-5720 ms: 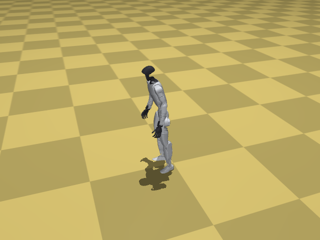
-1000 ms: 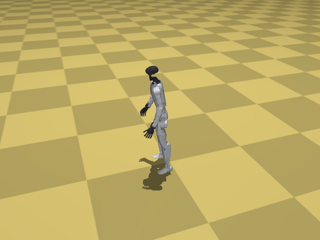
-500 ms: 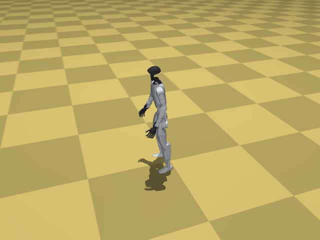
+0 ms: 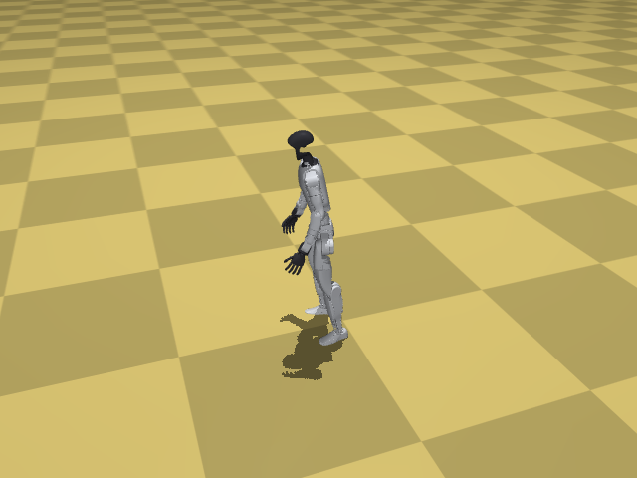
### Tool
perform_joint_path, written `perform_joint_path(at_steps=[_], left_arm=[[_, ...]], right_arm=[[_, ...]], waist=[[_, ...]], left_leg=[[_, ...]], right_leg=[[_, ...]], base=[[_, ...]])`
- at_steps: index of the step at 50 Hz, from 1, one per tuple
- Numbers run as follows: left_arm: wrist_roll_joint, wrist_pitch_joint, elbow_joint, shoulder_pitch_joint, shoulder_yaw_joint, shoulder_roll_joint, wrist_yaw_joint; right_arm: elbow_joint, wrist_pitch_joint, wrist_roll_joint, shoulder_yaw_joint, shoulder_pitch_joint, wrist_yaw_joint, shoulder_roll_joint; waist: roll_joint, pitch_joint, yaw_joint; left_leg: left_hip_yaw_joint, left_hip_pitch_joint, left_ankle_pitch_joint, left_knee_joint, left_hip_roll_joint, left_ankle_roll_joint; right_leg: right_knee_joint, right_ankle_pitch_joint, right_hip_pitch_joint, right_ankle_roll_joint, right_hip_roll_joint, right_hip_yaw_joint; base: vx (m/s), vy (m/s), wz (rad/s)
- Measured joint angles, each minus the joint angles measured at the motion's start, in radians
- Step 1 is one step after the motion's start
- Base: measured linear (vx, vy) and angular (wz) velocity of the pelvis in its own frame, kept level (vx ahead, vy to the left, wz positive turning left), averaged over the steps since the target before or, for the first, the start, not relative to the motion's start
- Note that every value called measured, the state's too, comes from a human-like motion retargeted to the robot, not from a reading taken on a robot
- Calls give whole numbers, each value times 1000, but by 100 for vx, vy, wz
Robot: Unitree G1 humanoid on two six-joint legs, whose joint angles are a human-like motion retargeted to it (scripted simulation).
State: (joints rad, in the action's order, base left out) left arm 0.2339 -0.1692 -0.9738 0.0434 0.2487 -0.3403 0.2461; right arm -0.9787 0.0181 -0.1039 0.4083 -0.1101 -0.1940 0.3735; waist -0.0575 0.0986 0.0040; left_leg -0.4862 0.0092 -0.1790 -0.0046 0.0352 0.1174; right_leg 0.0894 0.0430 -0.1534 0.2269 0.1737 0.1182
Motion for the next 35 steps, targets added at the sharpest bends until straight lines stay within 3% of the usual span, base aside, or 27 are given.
perform_joint_path(at_steps=[10, 19, 35], left_arm=[[5, -18, 141, 77, 88, 5, -57], [-29, -27, 169, 48, 88, 19, -96], [-50, 41, -43, -43, 51, 46, -53]], right_arm=[[-47, -12, 31, 17, -21, 5, 27], [-75, -14, 44, -17, 14, -15, 21], [-71, -24, -20, -46, 57, -33, -1]], waist=[[34, 31, -47], [59, -41, -69], [60, -158, -98]], left_leg=[[24, -36, 13, -10, 10, -25], [8, 12, 85, -60, 31, 31], [50, 50, 337, 68, 76, 24]], right_leg=[[-52, -18, 5, 35, -13, 45], [-34, -55, 19, 35, -34, 59], [41, -257, 63, 35, -31, -30]], base=[[4, -6, 15], [14, -2, 1], [16, -5, -16]])
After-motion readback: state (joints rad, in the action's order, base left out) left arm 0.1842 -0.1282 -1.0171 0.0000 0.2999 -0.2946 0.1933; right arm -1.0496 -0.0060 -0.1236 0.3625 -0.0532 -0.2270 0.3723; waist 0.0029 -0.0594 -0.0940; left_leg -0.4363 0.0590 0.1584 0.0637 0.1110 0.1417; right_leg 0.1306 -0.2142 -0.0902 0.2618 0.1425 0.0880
